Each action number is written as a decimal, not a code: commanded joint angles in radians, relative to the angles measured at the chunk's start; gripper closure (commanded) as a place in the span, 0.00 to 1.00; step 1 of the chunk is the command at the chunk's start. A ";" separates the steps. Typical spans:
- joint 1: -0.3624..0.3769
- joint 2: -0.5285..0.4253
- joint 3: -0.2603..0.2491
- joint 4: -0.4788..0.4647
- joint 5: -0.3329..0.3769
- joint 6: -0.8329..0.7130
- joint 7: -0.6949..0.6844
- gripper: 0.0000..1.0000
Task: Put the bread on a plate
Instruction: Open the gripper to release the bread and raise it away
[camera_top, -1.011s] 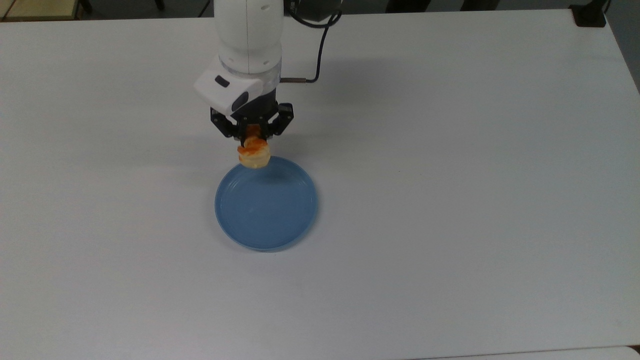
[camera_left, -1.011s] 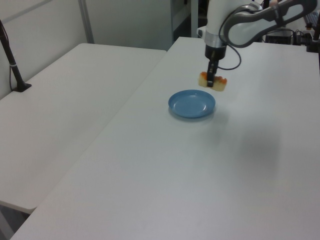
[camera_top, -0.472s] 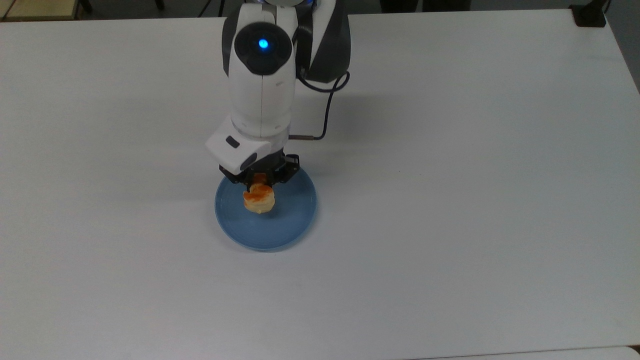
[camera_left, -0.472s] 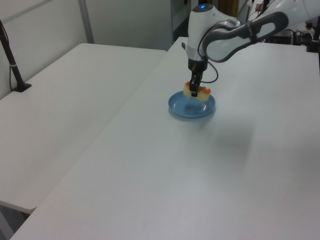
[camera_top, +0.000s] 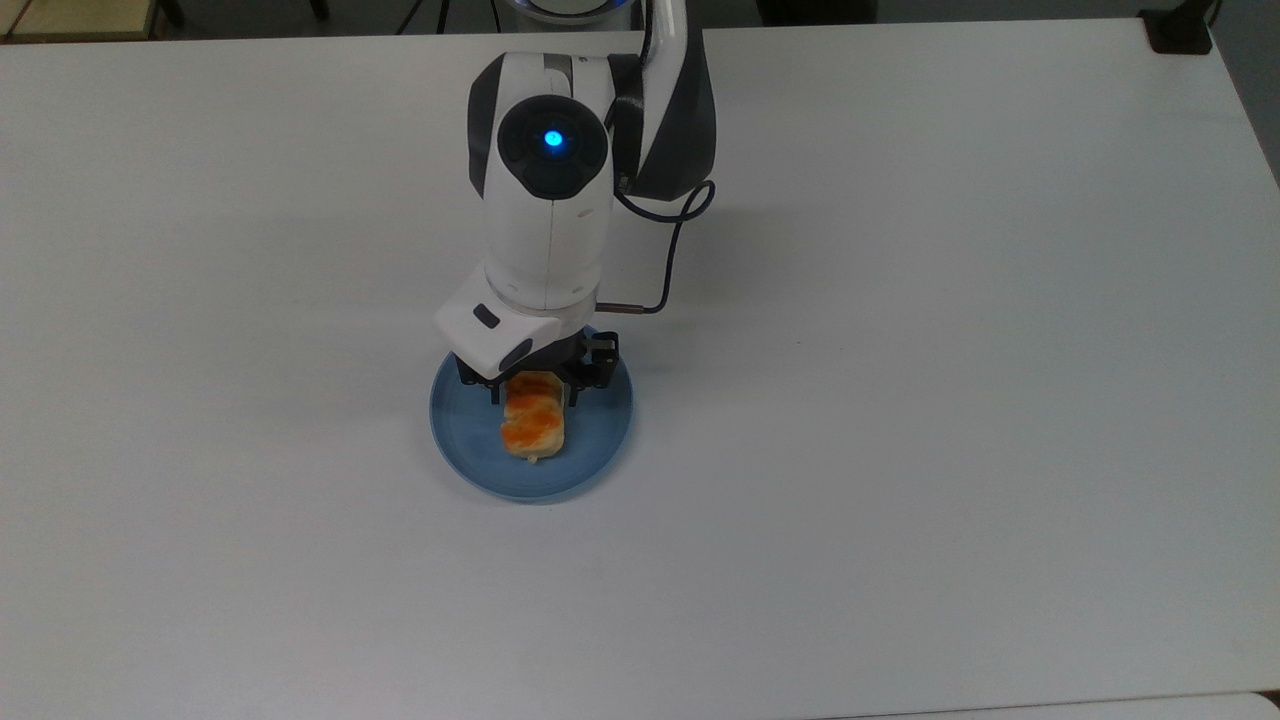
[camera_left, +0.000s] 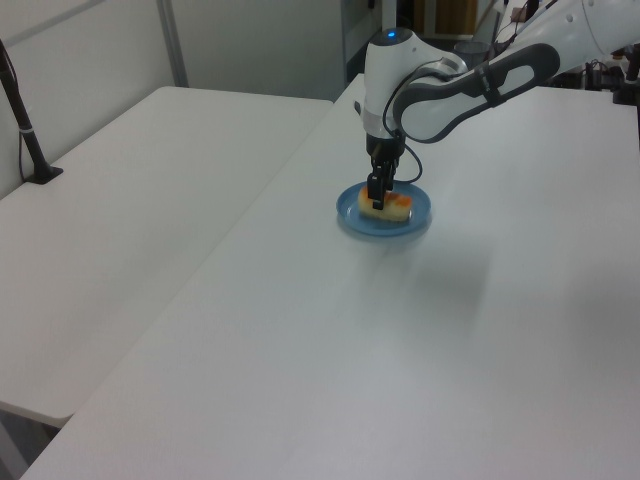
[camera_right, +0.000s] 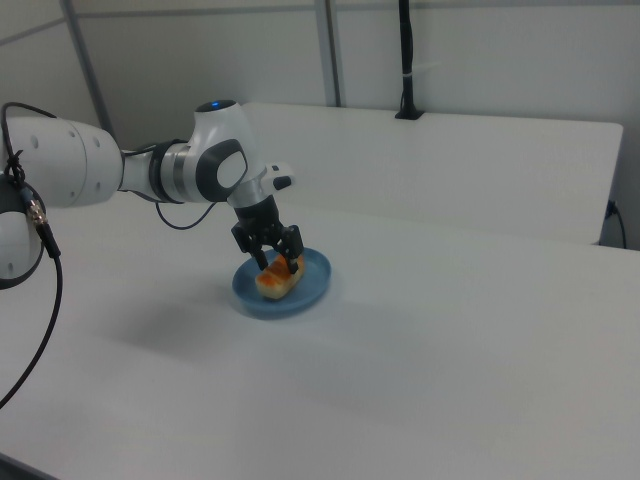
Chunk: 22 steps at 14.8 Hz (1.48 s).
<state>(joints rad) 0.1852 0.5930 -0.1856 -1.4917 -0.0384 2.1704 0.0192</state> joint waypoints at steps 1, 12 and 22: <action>0.017 0.005 -0.009 0.014 0.006 0.006 0.028 0.00; -0.001 -0.335 -0.008 -0.073 0.015 -0.224 0.025 0.00; 0.008 -0.578 -0.008 -0.165 0.018 -0.439 0.002 0.00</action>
<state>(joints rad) 0.1787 0.0714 -0.1874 -1.6003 -0.0373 1.7444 0.0304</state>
